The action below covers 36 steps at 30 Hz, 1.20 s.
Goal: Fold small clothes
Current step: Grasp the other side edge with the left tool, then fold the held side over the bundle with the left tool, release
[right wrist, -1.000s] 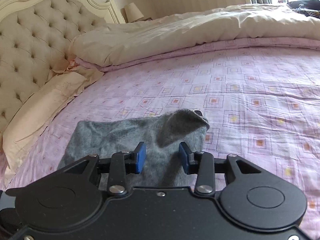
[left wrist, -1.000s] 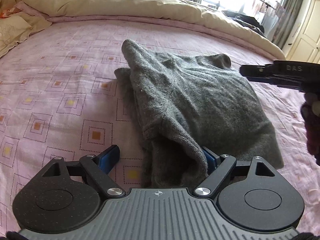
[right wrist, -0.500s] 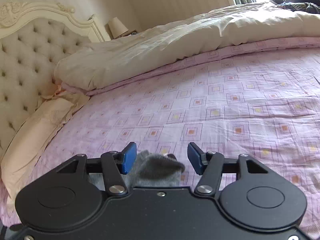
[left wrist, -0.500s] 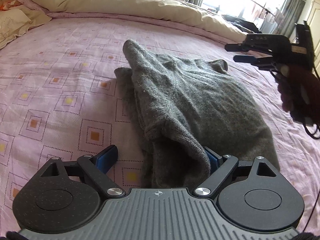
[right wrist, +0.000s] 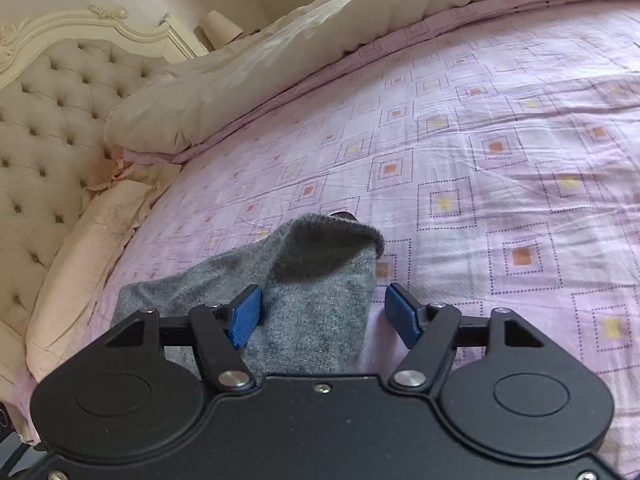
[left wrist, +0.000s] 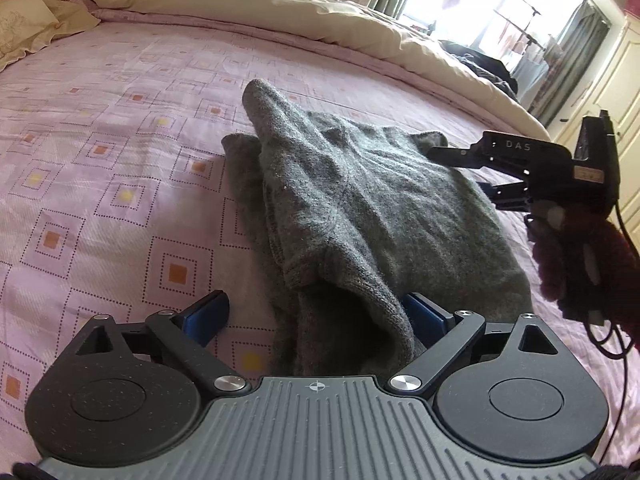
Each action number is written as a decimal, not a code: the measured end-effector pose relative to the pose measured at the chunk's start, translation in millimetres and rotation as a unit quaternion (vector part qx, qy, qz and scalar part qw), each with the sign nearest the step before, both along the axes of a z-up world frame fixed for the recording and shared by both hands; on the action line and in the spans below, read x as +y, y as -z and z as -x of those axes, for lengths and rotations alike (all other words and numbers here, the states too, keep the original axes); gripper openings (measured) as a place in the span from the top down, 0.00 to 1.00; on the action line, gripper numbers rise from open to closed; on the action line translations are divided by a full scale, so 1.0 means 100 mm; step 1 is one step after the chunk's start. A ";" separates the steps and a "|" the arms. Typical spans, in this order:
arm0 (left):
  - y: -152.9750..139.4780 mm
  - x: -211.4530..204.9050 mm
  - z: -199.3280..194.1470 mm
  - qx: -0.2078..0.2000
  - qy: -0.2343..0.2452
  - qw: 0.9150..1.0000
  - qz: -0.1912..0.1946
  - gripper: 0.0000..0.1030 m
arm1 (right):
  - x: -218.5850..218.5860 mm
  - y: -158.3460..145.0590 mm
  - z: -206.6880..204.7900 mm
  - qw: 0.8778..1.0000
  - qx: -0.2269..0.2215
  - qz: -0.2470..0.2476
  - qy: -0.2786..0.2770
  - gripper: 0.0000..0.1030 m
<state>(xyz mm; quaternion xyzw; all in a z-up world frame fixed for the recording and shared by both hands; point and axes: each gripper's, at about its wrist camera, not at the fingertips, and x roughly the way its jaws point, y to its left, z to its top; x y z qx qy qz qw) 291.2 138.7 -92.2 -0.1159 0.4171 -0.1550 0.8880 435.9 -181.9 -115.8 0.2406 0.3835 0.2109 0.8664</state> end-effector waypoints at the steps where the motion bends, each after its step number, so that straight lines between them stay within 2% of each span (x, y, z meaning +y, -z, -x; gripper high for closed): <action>1: 0.01 0.00 -0.02 -0.002 0.000 1.000 0.006 0.06 | -0.03 0.01 0.02 1.000 0.000 -0.013 0.002 0.30; 4: 0.03 0.01 -0.08 -0.004 -0.002 1.000 0.029 0.01 | -0.14 0.03 0.18 0.998 0.007 -0.056 0.001 0.29; 7: 0.02 0.01 -0.13 0.000 -0.008 0.999 0.040 0.01 | -0.19 0.03 0.43 0.998 0.006 -0.068 -0.017 0.28; 11: 0.02 0.03 -0.13 0.013 0.006 0.998 0.055 0.01 | -0.18 0.08 0.81 0.995 0.014 -0.088 -0.047 0.28; 14: 0.04 0.08 -0.10 0.036 0.017 0.994 0.105 0.01 | -0.13 0.12 1.10 0.994 0.013 -0.087 -0.063 0.28; 16: 0.06 0.10 -0.07 0.038 0.011 0.992 0.121 0.02 | -0.09 0.12 1.23 0.995 0.000 -0.077 -0.066 0.28; 17: 0.07 0.10 -0.06 0.037 0.008 0.992 0.122 0.02 | -0.07 0.12 1.27 0.995 -0.003 -0.076 -0.064 0.31; 18: 0.07 0.09 -0.07 0.036 0.005 0.992 0.122 0.03 | -0.05 0.12 1.31 0.995 -0.004 -0.074 -0.062 0.45; 19: 0.08 0.09 -0.07 0.033 0.001 0.992 0.124 0.21 | -0.02 0.11 1.32 0.996 -0.005 -0.064 -0.059 0.57; 20: 0.09 0.08 -0.08 0.034 0.000 0.992 0.125 0.42 | 0.01 0.10 1.36 0.997 -0.010 -0.051 -0.056 0.63; 21: 0.11 0.07 -0.11 0.044 -0.002 0.991 0.127 0.72 | 0.02 0.07 1.38 0.998 -0.013 -0.042 -0.052 0.66; 24: 0.14 0.12 -0.08 0.053 -0.009 0.986 0.159 0.76 | 0.01 -0.05 1.49 0.999 -0.016 -0.034 -0.038 0.72; 29: -0.03 0.08 0.21 0.052 0.002 0.988 0.145 0.77 | -0.10 -0.28 1.96 0.999 -0.021 -0.006 -0.044 0.74; 33: -0.12 -0.03 0.65 0.056 0.035 0.989 0.133 0.77 | -0.24 -0.32 2.52 0.999 -0.008 -0.001 -0.053 0.75; 36: -0.09 -0.06 1.08 0.069 0.051 0.986 0.143 0.77 | -0.29 -0.27 3.00 0.998 0.013 0.005 -0.061 0.75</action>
